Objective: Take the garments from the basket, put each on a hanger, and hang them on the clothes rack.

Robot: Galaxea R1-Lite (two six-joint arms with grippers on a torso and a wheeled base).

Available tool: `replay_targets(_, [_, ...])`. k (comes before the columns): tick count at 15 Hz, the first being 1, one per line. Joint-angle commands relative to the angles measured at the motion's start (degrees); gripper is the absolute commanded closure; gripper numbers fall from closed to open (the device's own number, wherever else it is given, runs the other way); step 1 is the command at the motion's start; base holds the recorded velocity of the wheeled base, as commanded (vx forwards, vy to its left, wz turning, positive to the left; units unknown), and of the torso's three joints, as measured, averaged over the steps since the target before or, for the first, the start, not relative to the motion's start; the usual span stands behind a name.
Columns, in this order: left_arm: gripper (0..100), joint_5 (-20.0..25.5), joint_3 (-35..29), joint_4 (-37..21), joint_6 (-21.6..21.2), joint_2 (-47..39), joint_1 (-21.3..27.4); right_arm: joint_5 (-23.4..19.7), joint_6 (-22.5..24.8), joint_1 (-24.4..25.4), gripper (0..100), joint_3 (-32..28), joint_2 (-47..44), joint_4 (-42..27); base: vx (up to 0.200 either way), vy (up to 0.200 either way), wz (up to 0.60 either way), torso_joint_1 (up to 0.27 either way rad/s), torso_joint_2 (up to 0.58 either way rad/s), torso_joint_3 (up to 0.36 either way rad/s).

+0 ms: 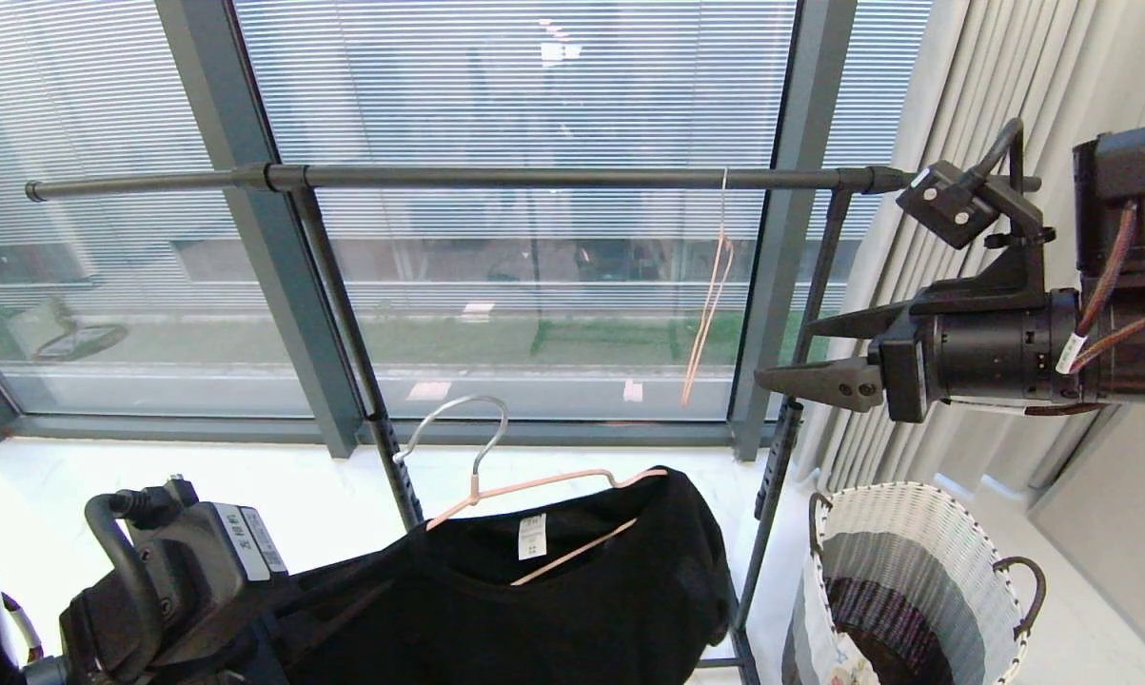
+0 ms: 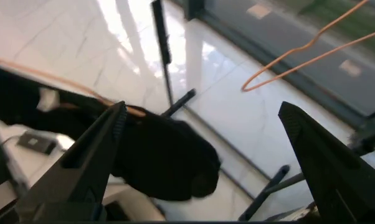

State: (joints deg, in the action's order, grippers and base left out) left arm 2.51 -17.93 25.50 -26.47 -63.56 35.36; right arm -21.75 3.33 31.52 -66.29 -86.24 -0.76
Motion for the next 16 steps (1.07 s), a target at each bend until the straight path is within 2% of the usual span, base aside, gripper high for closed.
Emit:
replay_targets(1, [100, 0.13, -0.52, 0.07, 0.01, -0.16, 0.41, -0.49, 0.01, -0.15, 0, -1.21, -0.51, -0.56, 0.000, 0.000, 0.00, 0.000, 0.00, 0.000])
replay_targets(3, [100, 0.13, -0.70, 0.07, 0.01, -0.16, 0.41, -0.66, 0.19, 0.20, 0, -1.21, -0.34, -0.83, 0.000, 0.000, 0.00, 0.000, 0.00, 0.000])
replay_targets(6, [100, 0.21, -3.43, 0.07, 0.36, -2.00, 2.78, -0.75, 2.47, 4.25, 0, -0.94, 1.16, -3.29, 0.000, 0.000, 0.00, 0.000, 0.00, 0.000])
replay_targets(8, [100, 0.21, -6.06, 0.16, 0.54, -4.82, 4.98, -1.89, 9.59, 6.09, 0, -1.03, 1.60, -7.07, 0.000, 0.000, 0.00, 0.000, 0.00, 0.000])
replay_targets(11, [100, 0.21, -8.79, 0.16, 0.45, -7.81, 8.05, -4.53, 20.75, 6.09, 0, -1.91, 1.95, -13.31, 0.000, 0.000, 0.00, 0.000, 0.00, 0.000])
replay_targets(14, [100, 0.13, -11.51, 0.16, 0.45, -10.53, 10.87, -4.79, 25.85, 6.88, 0, -1.82, 1.77, -16.21, 0.000, 0.000, 0.00, 0.000, 0.00, 0.000])
replay_targets(16, [100, 0.13, -12.83, 0.16, 0.45, -11.94, 11.92, -4.79, 26.55, 7.94, 0, -1.82, 1.33, -17.09, 0.000, 0.000, 0.00, 0.000, 0.00, 0.000])
